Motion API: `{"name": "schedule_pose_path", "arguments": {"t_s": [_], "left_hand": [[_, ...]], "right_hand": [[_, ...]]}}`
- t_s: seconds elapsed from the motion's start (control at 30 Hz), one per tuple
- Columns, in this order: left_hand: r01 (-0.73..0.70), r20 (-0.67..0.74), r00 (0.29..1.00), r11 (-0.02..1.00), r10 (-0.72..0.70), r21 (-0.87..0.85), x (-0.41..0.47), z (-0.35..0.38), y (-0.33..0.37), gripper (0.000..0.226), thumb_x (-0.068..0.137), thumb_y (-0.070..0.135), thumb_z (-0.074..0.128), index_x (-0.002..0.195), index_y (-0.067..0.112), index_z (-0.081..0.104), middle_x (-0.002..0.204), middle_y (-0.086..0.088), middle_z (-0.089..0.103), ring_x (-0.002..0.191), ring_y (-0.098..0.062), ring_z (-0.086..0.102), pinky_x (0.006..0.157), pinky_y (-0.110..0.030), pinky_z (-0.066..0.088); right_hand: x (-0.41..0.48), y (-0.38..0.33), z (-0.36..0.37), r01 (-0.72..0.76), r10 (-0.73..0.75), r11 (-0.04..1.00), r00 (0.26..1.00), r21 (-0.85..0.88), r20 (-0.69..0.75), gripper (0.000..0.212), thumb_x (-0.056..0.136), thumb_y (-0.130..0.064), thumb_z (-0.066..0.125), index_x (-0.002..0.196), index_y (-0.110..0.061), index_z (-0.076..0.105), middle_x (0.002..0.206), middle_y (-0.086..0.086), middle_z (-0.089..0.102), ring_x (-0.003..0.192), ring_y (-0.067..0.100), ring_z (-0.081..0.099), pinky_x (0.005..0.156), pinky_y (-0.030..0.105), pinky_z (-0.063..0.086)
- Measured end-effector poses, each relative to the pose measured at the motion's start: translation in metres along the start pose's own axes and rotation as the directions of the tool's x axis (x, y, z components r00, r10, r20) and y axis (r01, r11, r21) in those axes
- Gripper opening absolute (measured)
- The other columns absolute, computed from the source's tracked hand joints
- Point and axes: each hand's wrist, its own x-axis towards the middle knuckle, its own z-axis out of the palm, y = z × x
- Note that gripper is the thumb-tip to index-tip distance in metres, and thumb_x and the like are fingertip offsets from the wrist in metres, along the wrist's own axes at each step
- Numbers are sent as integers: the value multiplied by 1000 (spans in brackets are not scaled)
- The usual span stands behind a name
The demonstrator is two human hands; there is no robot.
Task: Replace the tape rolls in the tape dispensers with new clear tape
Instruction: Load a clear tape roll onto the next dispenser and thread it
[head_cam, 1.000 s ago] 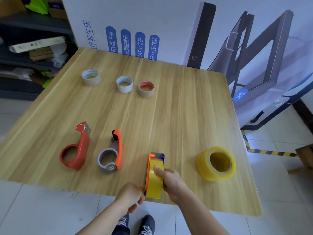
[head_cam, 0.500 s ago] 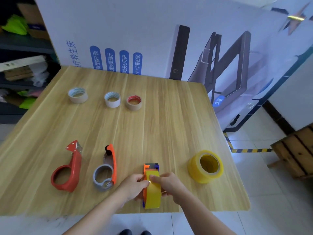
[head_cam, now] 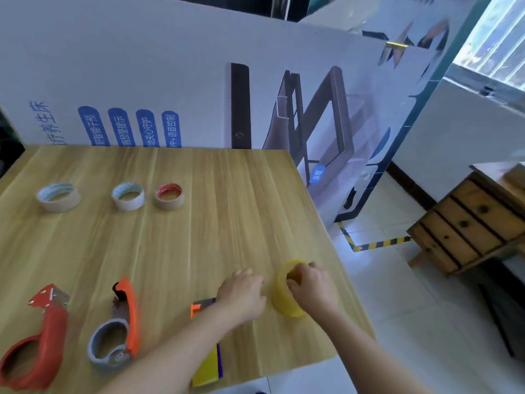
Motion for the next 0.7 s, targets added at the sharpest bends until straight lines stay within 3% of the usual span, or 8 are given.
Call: {"name": "schedule_pose_path", "arguments": {"t_s": [0.23,0.4,0.53,0.63,0.7], "left_hand": [[75,-34,997,997,-76,-36,51,21,65,42,93,38,49,128,15,45,133,-7,48,127,-27,43,102,-38,41],[195,-57,978,975,-202,-109,77,34,81,38,94,29,50,129,16,43,129,-5,48,118,-28,52,88,-38,45],[244,-64,964,956,-257,-164,85,44,82,44,90,14,44,134,18,41,133,-3,47,115,-28,55,86,-35,48],[225,-118,958,941,-261,-251,87,43,75,52,88,24,48,139,26,42,138,1,46,119,-24,54,92,-33,47],[182,-164,949,890,-271,-418,90,36,69,46,89,34,55,135,28,50,134,1,50,118,-19,54,95,-28,45]], "right_hand": [[28,56,-2,-18,29,995,994,-99,108,45,93,-37,56,132,-20,43,132,4,47,126,23,44,87,32,48],[49,76,4,1,-2,1000,986,8,166,36,96,-28,51,130,-18,42,120,6,55,104,28,60,67,32,43],[60,86,7,-3,-14,995,986,100,165,36,91,-12,44,126,-18,51,112,7,58,96,29,61,69,32,46],[66,86,-1,-1,-28,987,985,163,173,41,89,-13,46,128,-22,54,113,7,62,101,30,62,72,30,45],[72,86,-11,-22,-18,974,984,224,175,42,90,-19,49,131,-25,55,114,5,66,106,28,62,79,30,46]]}}
